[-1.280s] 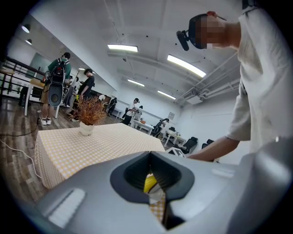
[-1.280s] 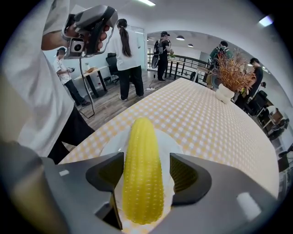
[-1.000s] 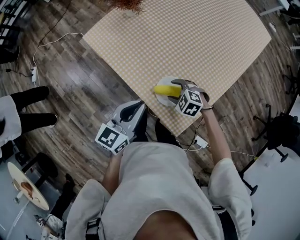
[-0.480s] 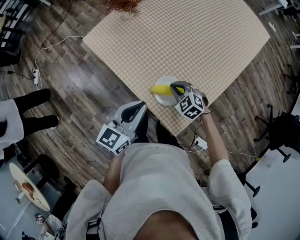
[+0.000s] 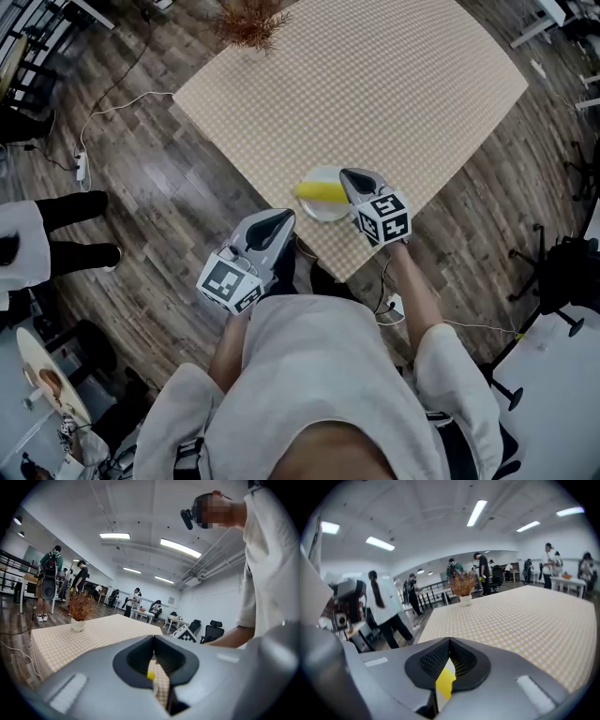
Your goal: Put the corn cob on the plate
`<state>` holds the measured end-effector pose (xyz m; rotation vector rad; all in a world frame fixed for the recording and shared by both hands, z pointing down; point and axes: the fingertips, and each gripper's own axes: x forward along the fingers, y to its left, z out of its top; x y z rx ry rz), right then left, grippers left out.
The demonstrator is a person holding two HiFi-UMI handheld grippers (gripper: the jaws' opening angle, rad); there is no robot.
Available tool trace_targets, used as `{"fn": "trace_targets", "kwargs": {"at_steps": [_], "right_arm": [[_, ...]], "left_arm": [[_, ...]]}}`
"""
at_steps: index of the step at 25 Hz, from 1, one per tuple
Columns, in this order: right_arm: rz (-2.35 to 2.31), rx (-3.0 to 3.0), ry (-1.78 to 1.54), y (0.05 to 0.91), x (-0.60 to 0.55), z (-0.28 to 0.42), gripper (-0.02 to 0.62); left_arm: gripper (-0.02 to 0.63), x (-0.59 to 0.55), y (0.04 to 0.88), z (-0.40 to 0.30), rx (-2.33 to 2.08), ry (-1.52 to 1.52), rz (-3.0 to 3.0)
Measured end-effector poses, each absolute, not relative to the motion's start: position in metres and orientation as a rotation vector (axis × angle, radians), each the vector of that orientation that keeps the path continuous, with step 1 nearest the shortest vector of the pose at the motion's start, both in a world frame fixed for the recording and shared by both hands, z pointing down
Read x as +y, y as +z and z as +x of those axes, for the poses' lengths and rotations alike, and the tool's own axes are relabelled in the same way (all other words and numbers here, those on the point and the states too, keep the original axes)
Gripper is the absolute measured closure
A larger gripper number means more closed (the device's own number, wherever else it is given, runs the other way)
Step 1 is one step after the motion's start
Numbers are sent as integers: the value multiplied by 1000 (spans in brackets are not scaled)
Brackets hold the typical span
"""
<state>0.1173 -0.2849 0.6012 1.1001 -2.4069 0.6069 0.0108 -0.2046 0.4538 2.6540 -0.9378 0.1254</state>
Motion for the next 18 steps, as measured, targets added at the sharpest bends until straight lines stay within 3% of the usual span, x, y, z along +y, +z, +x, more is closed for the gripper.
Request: {"fn": "trace_targets", "kwargs": {"at_steps": [5,18], "right_arm": [[1276,-2631,845,550,-279,122,595],[1399,-2638,435,491,-218,133,597]], "left_arm": [[598,-194,445,23,-955,131,2684],[598,-152,422,50,-906,151,2800]]}}
